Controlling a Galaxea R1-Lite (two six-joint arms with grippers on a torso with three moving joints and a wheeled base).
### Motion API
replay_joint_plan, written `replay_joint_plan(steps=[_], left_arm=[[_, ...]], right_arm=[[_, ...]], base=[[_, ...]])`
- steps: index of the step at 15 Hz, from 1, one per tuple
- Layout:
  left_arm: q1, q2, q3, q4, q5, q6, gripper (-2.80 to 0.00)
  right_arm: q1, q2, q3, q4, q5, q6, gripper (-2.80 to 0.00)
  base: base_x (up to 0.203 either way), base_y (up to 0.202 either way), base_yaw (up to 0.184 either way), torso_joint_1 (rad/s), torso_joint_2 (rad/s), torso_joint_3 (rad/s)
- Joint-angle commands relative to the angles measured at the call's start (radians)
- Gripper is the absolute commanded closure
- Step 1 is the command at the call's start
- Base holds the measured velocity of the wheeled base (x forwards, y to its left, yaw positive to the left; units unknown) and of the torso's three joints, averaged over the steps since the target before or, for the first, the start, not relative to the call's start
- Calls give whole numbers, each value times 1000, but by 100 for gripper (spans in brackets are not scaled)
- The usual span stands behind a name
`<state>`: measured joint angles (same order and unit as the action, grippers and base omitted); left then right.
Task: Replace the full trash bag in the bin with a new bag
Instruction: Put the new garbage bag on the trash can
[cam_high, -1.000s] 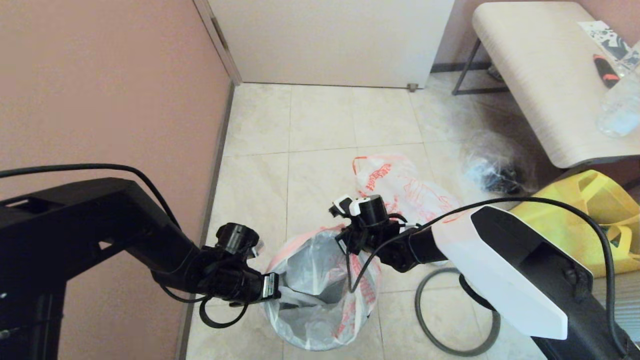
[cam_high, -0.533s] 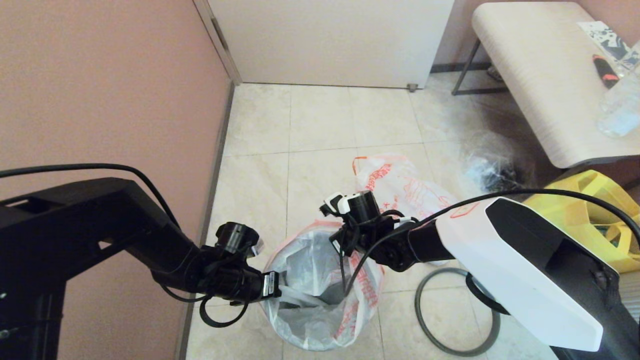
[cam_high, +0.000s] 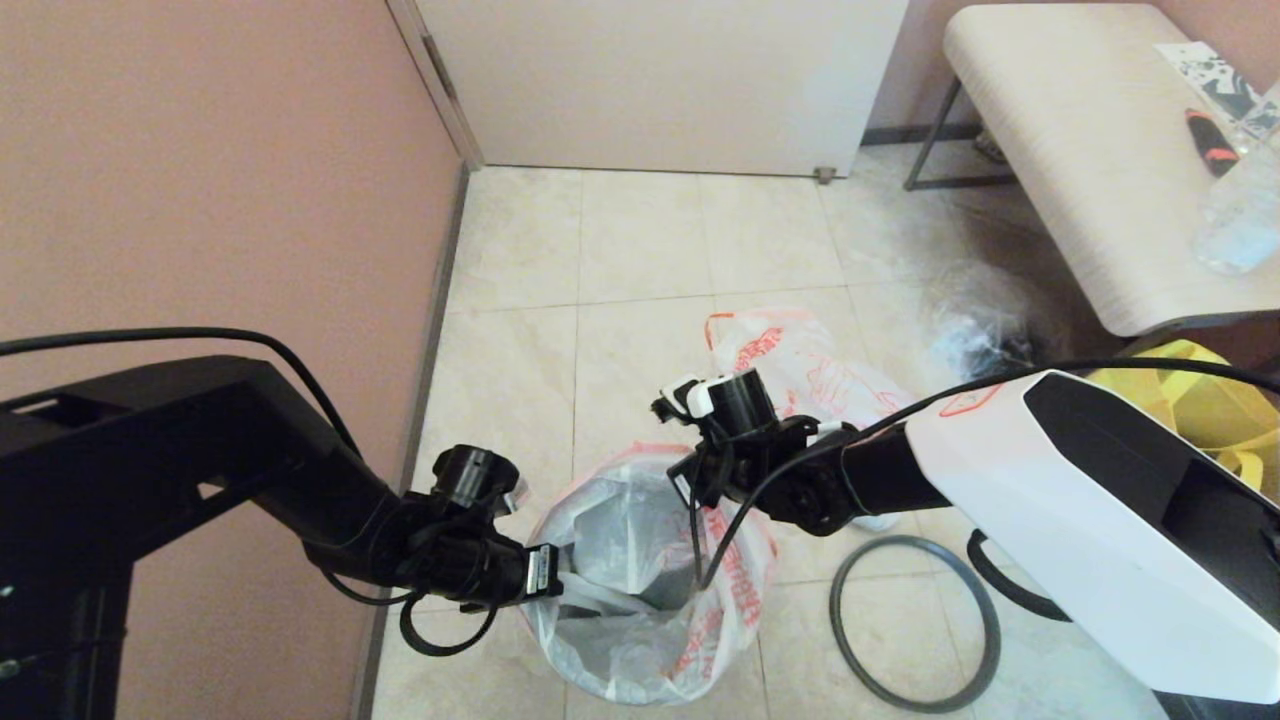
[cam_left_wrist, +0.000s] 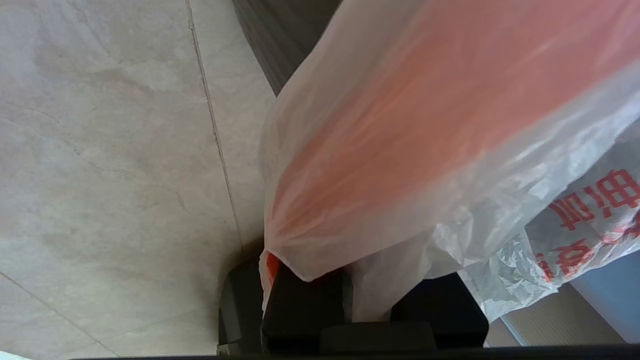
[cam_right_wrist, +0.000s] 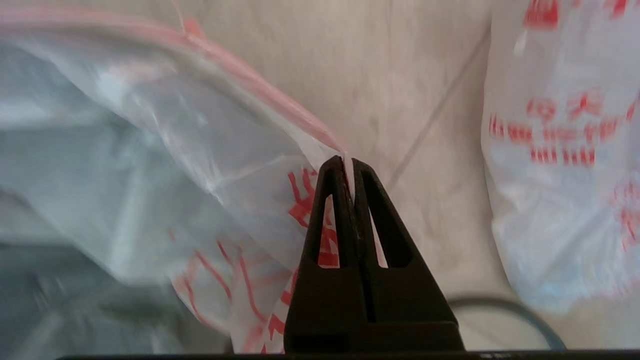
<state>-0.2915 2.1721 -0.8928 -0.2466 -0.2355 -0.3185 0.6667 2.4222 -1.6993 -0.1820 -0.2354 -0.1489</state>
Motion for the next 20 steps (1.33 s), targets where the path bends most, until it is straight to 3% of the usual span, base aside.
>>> replay_joint_plan(steps=[1,2,8,10,14,15,20], left_arm=[[0,0,2,-2,-1,-2,0],[0,0,2,-2,-1,-2,0],[0,0,2,0,-1,-1,0],[0,0,2,0,-1,-1,0],[0,0,2,0,-1,-1,0],[0,0,2,0,-1,-1,0],[-2,2,3,0,0,-1,0]], right_arm=[[-9,7,-8,13,-10,-6,0],[-18,25,-37,-3,-18,-14,-280],[-28,-19,-26,0,-30,-12,-280],[-28,-56,10,4,-18,43,-280],[-32,-135,107,-5,100,133,-280],[-26,-131,122,-25,106,130,0],[3,-58,48,-30,172,118,0]], base=[[0,0,0,0,0,0],[0,0,0,0,0,0],[0,0,0,0,0,0],[0,0,0,0,0,0],[0,0,0,0,0,0],[0,0,0,0,0,0],[0,0,0,0,0,0]])
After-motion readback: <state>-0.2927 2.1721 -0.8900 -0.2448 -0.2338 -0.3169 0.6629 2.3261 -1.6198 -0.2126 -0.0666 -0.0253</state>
